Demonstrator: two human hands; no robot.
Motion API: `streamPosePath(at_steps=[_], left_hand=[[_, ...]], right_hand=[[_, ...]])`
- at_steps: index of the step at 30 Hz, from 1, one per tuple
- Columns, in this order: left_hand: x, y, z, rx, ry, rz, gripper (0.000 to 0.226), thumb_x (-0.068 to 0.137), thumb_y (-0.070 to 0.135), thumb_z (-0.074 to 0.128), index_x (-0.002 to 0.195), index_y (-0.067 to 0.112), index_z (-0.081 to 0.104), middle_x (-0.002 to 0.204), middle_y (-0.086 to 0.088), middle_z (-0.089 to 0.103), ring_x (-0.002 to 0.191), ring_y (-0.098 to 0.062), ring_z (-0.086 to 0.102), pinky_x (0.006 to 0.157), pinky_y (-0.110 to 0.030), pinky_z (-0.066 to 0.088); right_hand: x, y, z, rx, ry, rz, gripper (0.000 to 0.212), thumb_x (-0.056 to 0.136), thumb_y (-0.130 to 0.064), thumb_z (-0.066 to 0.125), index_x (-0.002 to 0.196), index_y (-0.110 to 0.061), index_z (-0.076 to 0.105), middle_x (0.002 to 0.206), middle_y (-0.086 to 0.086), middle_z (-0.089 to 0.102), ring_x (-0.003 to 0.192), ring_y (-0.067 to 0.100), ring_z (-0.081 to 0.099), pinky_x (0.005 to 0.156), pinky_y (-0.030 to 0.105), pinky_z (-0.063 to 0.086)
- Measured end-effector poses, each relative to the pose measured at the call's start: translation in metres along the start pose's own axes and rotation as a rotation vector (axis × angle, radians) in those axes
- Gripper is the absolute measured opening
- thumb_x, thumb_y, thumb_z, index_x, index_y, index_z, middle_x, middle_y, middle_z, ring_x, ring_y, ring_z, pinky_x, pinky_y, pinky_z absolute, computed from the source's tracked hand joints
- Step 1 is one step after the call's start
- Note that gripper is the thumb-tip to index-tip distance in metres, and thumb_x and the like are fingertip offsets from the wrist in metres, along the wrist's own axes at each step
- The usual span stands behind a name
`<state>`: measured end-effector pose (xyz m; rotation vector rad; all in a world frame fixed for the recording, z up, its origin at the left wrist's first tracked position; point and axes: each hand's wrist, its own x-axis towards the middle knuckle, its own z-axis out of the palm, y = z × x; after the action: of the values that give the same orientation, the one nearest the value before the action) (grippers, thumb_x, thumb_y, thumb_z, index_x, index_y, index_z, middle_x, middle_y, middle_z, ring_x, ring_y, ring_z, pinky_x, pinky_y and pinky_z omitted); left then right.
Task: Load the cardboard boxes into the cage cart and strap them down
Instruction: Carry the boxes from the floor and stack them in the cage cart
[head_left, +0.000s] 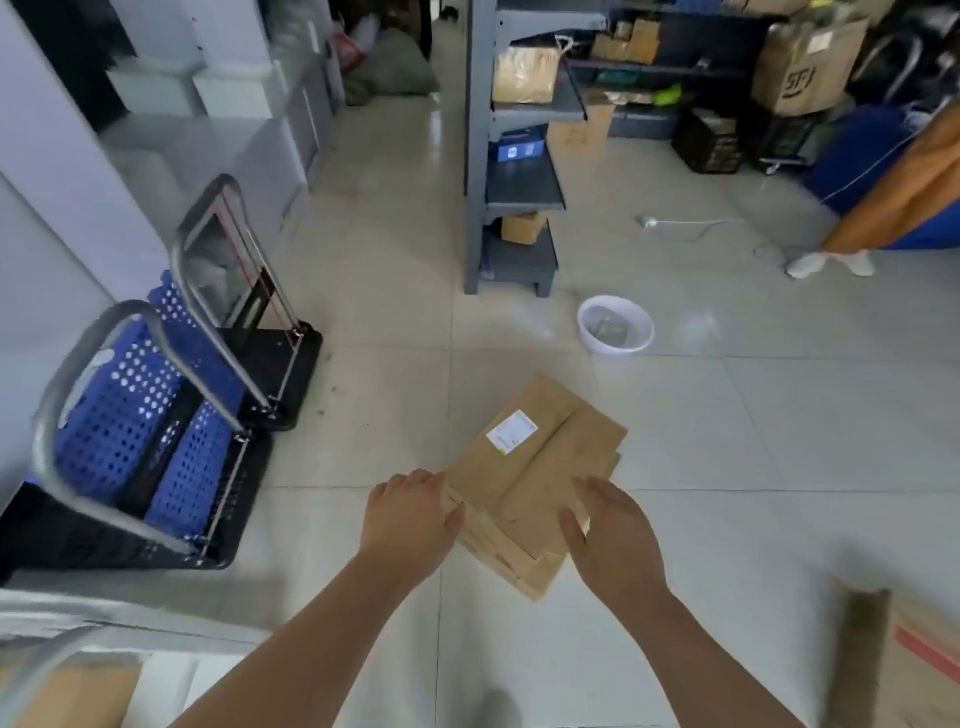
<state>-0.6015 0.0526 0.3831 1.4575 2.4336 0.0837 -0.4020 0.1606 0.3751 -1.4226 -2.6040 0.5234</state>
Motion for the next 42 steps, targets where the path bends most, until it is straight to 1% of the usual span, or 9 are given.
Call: streamPosePath(at_steps=[2, 6, 11, 18, 21, 25, 31, 37, 42], left_hand=[[0.024, 0.011, 0.012, 0.015, -0.032, 0.012, 0.045, 0.094, 0.049, 0.039, 0.130, 0.024, 0.050, 0.124, 0.005, 0.058, 0.110, -0.018, 0.054, 0.093, -0.031, 0.040], [0.074, 0.016, 0.035, 0.035, -0.095, 0.048, 0.047, 0.094, 0.049, 0.038, 0.133, 0.024, 0.046, 0.123, 0.004, 0.058, 0.108, -0.018, 0.054, 0.092, -0.031, 0.041], [0.143, 0.007, 0.065, 0.084, -0.161, 0.109, 0.050, 0.095, 0.049, 0.038, 0.137, 0.023, 0.044, 0.126, 0.003, 0.056, 0.109, -0.019, 0.055, 0.092, -0.031, 0.041], [0.239, -0.013, 0.134, 0.098, -0.287, 0.164, 0.058, 0.095, 0.052, 0.038, 0.145, 0.022, 0.031, 0.131, -0.001, 0.049, 0.115, -0.021, 0.051, 0.095, -0.031, 0.043], [0.273, -0.022, 0.179, 0.102, -0.342, 0.154, 0.066, 0.095, 0.054, 0.039, 0.149, 0.020, 0.023, 0.142, -0.005, 0.039, 0.123, -0.023, 0.044, 0.100, -0.033, 0.040], [0.314, -0.037, 0.250, 0.142, -0.390, 0.147, 0.076, 0.092, 0.060, 0.039, 0.152, 0.021, 0.015, 0.153, -0.009, 0.024, 0.135, -0.027, 0.032, 0.108, -0.035, 0.034], [0.356, -0.062, 0.350, 0.148, -0.384, 0.124, 0.088, 0.087, 0.068, 0.042, 0.153, 0.024, 0.005, 0.153, -0.016, 0.018, 0.136, -0.032, 0.030, 0.109, -0.039, 0.032], [0.378, -0.075, 0.402, -0.080, -0.398, 0.027, 0.107, 0.079, 0.062, 0.061, 0.152, 0.028, -0.009, 0.142, -0.015, 0.027, 0.122, -0.036, 0.044, 0.097, -0.047, 0.045], [0.378, -0.073, 0.411, -0.132, -0.332, -0.012, 0.110, 0.075, 0.064, 0.064, 0.151, 0.032, -0.010, 0.139, -0.014, 0.029, 0.117, -0.035, 0.045, 0.096, -0.046, 0.045]], right_hand=[[0.014, 0.023, 0.005, 0.009, -0.036, 0.048, 0.049, 0.098, -0.041, 0.040, 0.141, -0.020, 0.043, 0.144, 0.001, 0.045, 0.135, 0.017, 0.038, 0.111, 0.027, 0.029], [0.043, 0.048, 0.025, 0.036, -0.056, 0.128, 0.046, 0.098, -0.038, 0.042, 0.138, -0.019, 0.046, 0.137, 0.001, 0.053, 0.129, 0.015, 0.044, 0.108, 0.027, 0.033], [0.084, 0.066, 0.066, 0.039, -0.098, 0.251, 0.047, 0.098, -0.040, 0.039, 0.141, -0.020, 0.042, 0.143, 0.000, 0.048, 0.133, 0.014, 0.040, 0.110, 0.026, 0.029], [0.136, 0.102, 0.157, 0.089, -0.164, 0.461, 0.048, 0.097, -0.042, 0.038, 0.141, -0.023, 0.041, 0.145, 0.001, 0.045, 0.137, 0.014, 0.035, 0.108, 0.027, 0.031], [0.152, 0.123, 0.204, 0.107, -0.194, 0.525, 0.049, 0.097, -0.043, 0.037, 0.143, -0.025, 0.037, 0.146, 0.001, 0.043, 0.138, 0.015, 0.032, 0.107, 0.029, 0.033], [0.170, 0.153, 0.274, 0.119, -0.244, 0.604, 0.054, 0.097, -0.045, 0.038, 0.147, -0.027, 0.028, 0.153, 0.005, 0.031, 0.142, 0.018, 0.026, 0.109, 0.033, 0.033], [0.184, 0.186, 0.372, 0.146, -0.279, 0.683, 0.063, 0.096, -0.047, 0.040, 0.151, -0.029, 0.014, 0.158, 0.012, 0.012, 0.144, 0.026, 0.019, 0.114, 0.036, 0.027], [0.191, 0.199, 0.426, 0.279, -0.190, 0.745, 0.068, 0.094, -0.040, 0.048, 0.151, -0.034, 0.010, 0.154, 0.014, -0.012, 0.140, 0.036, 0.022, 0.110, 0.041, 0.035], [0.193, 0.202, 0.436, 0.380, -0.088, 0.803, 0.072, 0.092, -0.045, 0.051, 0.150, -0.037, 0.009, 0.142, 0.016, 0.020, 0.125, 0.036, 0.038, 0.101, 0.045, 0.043]])
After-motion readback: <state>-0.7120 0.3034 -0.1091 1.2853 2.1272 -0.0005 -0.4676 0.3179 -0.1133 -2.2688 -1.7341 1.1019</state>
